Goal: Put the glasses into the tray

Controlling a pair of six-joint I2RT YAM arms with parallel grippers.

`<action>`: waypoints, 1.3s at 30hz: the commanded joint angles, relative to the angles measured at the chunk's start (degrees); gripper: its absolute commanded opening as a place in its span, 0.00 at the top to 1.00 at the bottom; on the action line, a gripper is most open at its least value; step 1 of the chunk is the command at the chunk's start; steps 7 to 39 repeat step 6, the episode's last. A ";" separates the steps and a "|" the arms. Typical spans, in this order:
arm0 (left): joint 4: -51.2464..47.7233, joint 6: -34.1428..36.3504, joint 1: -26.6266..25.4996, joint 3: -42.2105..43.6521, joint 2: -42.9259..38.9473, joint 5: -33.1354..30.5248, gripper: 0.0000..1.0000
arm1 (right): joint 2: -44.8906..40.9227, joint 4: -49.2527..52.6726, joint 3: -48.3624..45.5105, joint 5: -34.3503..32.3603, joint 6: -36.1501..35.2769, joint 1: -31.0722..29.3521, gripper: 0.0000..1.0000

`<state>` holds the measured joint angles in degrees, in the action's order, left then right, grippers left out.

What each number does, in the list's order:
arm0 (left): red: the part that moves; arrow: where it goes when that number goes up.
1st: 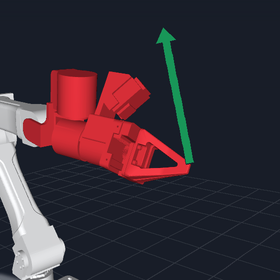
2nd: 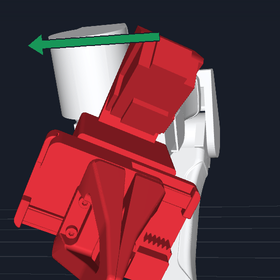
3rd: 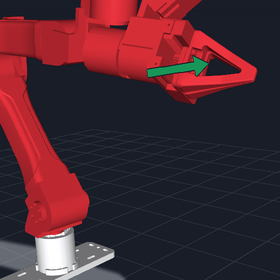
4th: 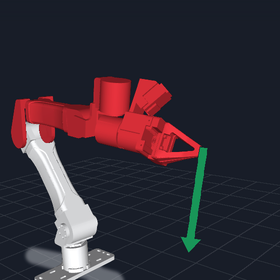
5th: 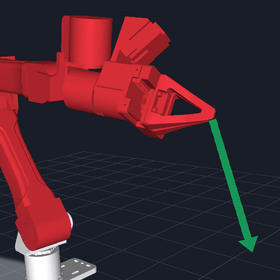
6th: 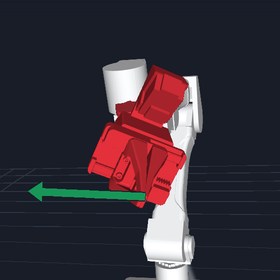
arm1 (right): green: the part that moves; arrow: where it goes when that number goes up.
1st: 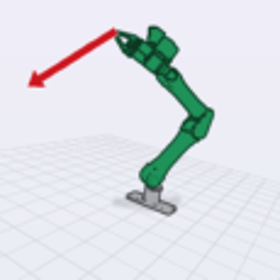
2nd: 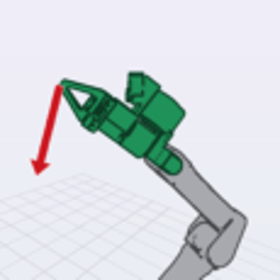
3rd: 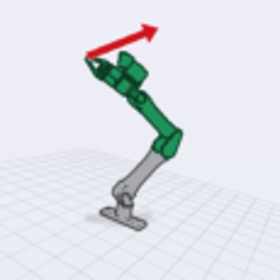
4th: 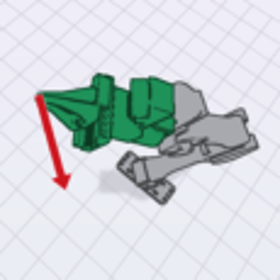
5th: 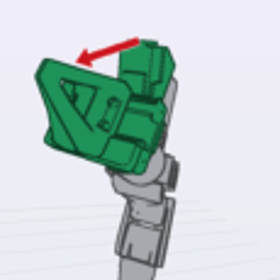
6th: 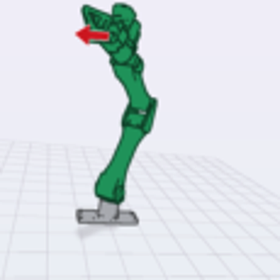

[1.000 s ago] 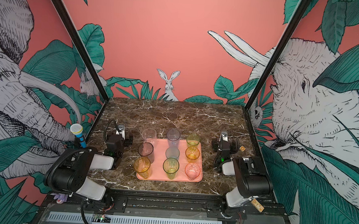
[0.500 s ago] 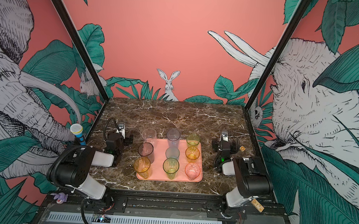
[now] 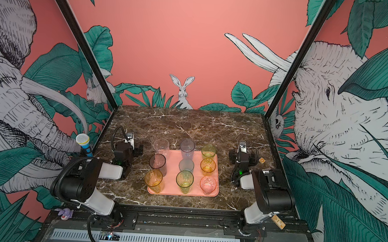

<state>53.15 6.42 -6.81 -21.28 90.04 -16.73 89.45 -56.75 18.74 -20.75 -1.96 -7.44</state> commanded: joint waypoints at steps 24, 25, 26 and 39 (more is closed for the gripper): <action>0.13 -0.61 1.10 -0.56 -1.10 1.48 0.01 | 0.11 -3.31 0.41 -0.52 -0.07 0.16 0.01; 0.13 -0.61 1.10 -0.56 -1.10 1.48 0.01 | 0.11 -3.31 0.41 -0.52 -0.07 0.16 0.01; 0.13 -0.61 1.10 -0.56 -1.10 1.48 0.01 | 0.11 -3.31 0.41 -0.52 -0.07 0.16 0.01; 0.13 -0.61 1.10 -0.56 -1.10 1.48 0.01 | 0.11 -3.31 0.41 -0.52 -0.07 0.16 0.01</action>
